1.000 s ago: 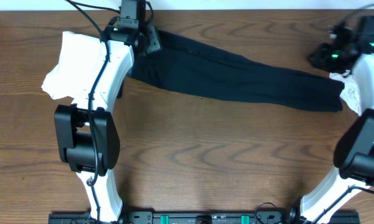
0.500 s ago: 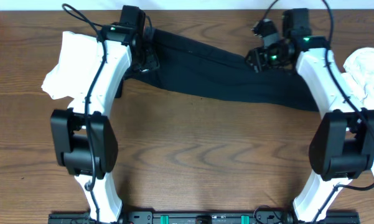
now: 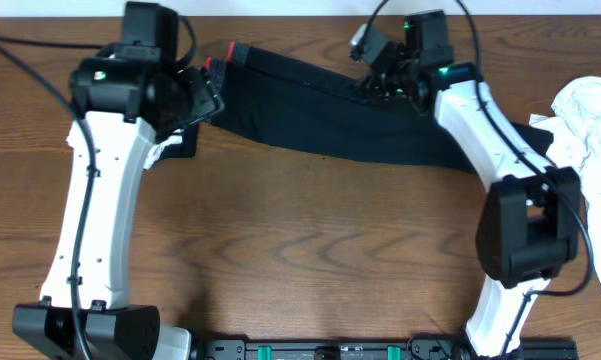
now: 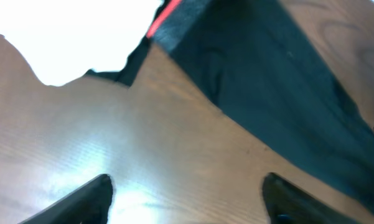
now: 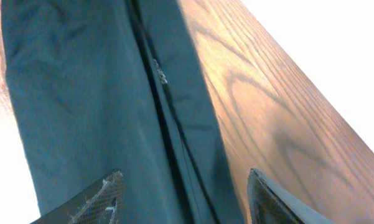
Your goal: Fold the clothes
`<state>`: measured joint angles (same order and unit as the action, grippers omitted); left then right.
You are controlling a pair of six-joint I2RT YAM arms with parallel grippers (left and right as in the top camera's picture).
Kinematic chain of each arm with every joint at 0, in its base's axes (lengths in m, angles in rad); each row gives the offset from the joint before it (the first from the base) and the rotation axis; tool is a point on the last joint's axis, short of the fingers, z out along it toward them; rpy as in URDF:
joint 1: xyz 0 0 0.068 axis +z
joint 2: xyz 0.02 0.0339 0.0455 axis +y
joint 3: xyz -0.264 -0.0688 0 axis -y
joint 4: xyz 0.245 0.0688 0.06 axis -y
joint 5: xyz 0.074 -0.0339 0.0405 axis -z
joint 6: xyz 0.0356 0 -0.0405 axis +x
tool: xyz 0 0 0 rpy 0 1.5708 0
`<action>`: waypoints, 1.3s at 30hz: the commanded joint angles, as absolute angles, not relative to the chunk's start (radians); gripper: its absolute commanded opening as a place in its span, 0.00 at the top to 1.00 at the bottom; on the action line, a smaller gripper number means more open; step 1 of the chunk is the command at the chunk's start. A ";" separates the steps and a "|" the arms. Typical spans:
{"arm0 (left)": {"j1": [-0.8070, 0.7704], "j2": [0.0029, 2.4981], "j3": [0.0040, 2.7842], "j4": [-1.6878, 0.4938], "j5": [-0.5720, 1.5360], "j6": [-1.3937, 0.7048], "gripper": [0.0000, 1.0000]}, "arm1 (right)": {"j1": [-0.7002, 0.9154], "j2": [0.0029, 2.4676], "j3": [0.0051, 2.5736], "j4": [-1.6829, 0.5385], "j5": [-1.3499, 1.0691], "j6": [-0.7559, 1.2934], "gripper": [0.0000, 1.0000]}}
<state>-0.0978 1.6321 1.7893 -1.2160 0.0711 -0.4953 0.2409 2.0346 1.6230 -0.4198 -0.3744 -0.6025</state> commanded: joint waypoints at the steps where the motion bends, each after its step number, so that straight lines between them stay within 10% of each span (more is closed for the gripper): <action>1: -0.068 1.625 1.803 -1.266 0.059 -0.517 0.06 | 0.268 2.100 1.634 -0.385 -0.381 -0.668 0.37; 28: -0.060 1.632 1.801 -1.317 0.060 -0.518 0.02 | 0.319 2.286 1.634 -0.280 -0.382 -0.667 0.54; 39: -0.060 1.632 1.801 -1.317 0.060 -0.518 0.02 | 0.319 2.291 1.634 -0.280 -0.381 -0.651 0.94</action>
